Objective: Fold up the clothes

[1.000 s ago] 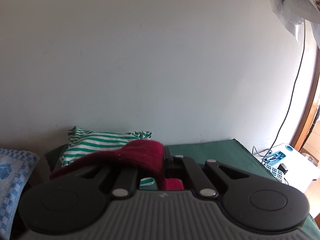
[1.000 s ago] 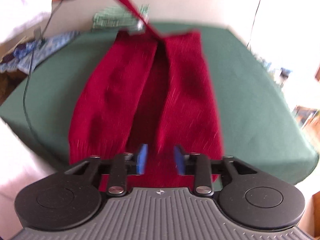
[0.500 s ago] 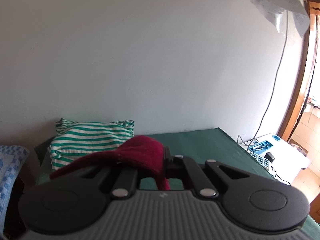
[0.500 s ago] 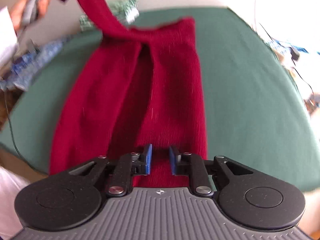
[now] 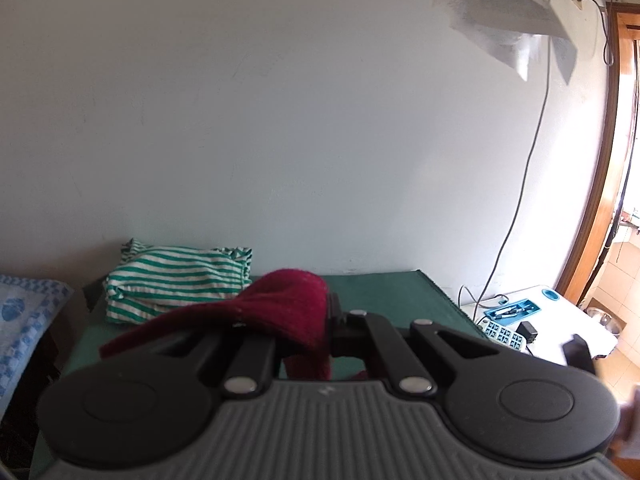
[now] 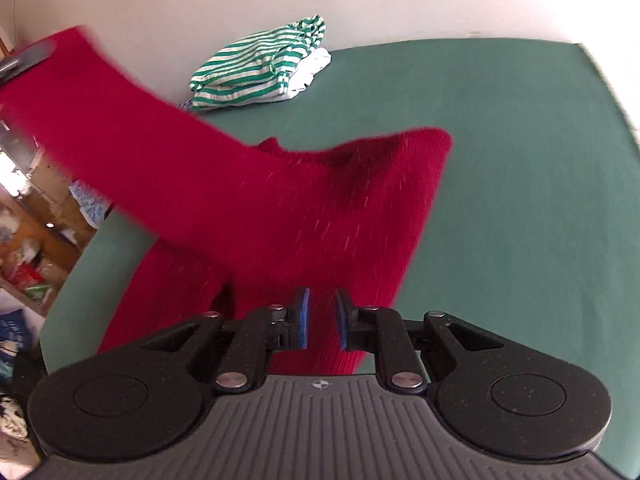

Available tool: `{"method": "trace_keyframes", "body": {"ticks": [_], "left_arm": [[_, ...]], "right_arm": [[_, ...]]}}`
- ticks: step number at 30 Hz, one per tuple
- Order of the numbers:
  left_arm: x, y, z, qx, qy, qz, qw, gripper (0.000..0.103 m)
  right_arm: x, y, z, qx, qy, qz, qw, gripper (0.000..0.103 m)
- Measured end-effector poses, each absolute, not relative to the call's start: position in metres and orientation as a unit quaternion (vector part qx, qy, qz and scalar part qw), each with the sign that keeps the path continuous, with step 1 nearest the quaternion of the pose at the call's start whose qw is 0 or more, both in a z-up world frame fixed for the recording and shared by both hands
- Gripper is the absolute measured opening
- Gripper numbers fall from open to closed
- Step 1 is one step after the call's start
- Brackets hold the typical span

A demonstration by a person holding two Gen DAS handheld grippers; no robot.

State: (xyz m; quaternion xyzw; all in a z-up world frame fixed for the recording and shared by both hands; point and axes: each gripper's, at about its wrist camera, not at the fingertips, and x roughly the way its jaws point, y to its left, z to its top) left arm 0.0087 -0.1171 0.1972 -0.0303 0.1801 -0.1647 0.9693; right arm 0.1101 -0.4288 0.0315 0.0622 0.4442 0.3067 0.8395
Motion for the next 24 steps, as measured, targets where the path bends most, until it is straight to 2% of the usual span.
{"method": "trace_keyframes", "body": {"ticks": [4,6,10,16,22,24], "left_arm": [[-0.017,-0.141,0.203,-0.007,0.164,-0.146,0.976,0.000],[-0.025,-0.150,0.202,0.000,0.163,-0.150,0.975,0.000],[-0.049,-0.170,0.195,0.011,0.168,-0.227,0.959,0.000],[-0.089,-0.213,0.166,0.054,0.219,-0.344,0.912,0.000],[-0.119,-0.248,0.116,0.098,0.284,-0.424,0.855,0.000],[-0.125,-0.254,0.103,0.118,0.296,-0.441,0.839,0.000]], "right_arm": [[0.161,-0.421,0.021,0.067,0.463,0.318,0.825,0.017],[0.182,-0.419,0.014,0.084,0.473,0.314,0.819,0.014],[0.204,-0.417,0.011,0.085,0.472,0.314,0.820,0.014],[0.213,-0.433,0.006,0.118,0.470,0.319,0.815,0.014],[0.219,-0.444,-0.004,0.188,0.473,0.311,0.803,0.014],[0.218,-0.449,-0.003,0.207,0.476,0.309,0.797,0.017]]}}
